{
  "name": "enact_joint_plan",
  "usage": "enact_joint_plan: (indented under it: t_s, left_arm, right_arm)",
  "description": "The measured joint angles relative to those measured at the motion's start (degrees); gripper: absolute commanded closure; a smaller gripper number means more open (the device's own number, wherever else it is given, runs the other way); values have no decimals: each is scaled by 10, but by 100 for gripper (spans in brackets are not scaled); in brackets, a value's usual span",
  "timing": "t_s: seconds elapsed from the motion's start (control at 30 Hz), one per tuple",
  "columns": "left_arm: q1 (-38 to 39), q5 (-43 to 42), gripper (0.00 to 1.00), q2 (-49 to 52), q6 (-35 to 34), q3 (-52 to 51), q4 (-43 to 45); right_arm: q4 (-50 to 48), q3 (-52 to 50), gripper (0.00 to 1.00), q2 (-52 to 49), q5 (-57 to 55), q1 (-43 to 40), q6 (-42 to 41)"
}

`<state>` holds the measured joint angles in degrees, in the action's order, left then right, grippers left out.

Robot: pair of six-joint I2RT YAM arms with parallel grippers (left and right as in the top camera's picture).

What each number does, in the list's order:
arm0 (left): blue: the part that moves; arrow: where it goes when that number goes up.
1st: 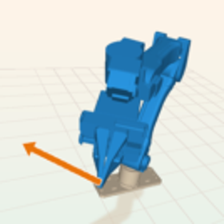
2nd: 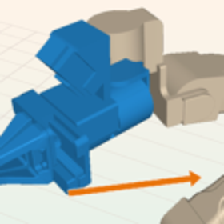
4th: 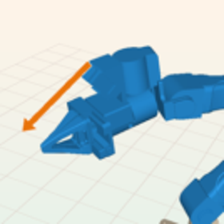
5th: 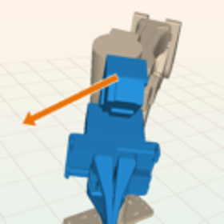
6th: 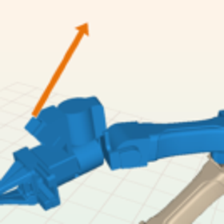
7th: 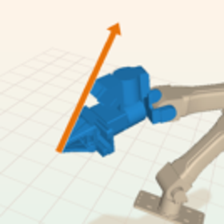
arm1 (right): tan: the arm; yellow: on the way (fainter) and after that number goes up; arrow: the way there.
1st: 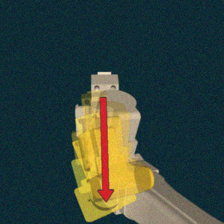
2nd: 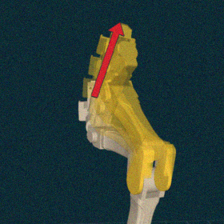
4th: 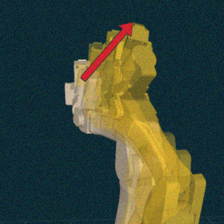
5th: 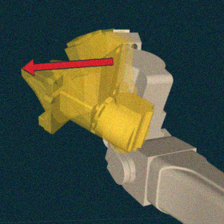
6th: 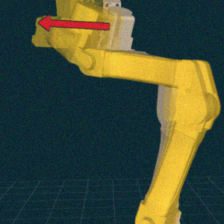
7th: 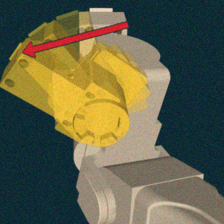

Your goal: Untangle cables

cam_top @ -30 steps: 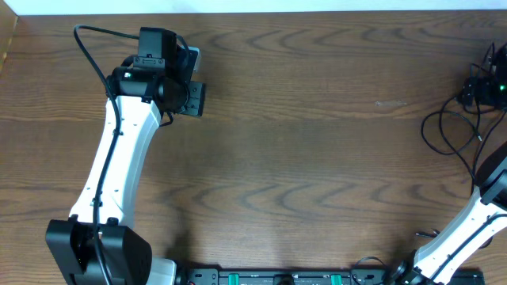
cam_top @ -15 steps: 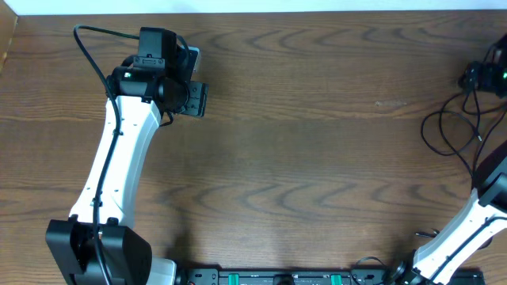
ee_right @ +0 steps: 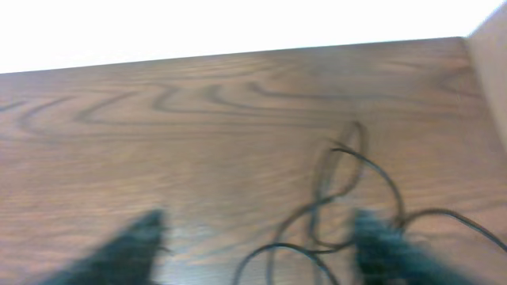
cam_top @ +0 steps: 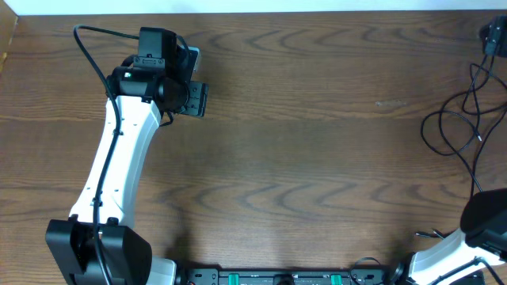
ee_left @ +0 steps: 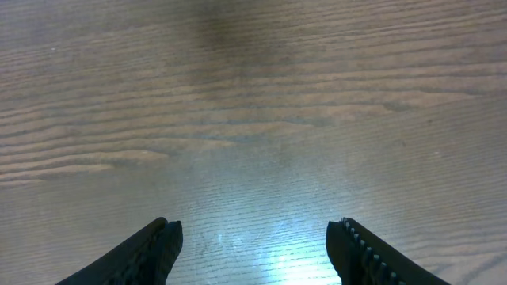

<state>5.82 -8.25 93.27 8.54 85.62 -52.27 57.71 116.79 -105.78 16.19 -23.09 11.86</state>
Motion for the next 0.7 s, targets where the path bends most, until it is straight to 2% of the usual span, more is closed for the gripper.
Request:
enact_joint_plan:
  t_s: [0.03,0.2,0.33,0.47,0.7]
  left_arm:
    - [0,0,36,0,0,0,0]
    - [0,0,36,0,0,0,0]
    - [0,0,36,0,0,0,1]
    - [0,0,36,0,0,0,2]
    - [0,0,36,0,0,0,2]
  right_arm:
    - [10,1,99,1,1,10,0]
    - [89,-10,99,0,6,61,-3]
    - [116,-57,99,0,0,98,-4]
    - [109,-140,99,-1,-11,131,-26]
    - [41,-316,99,-2,-47,154,-105]
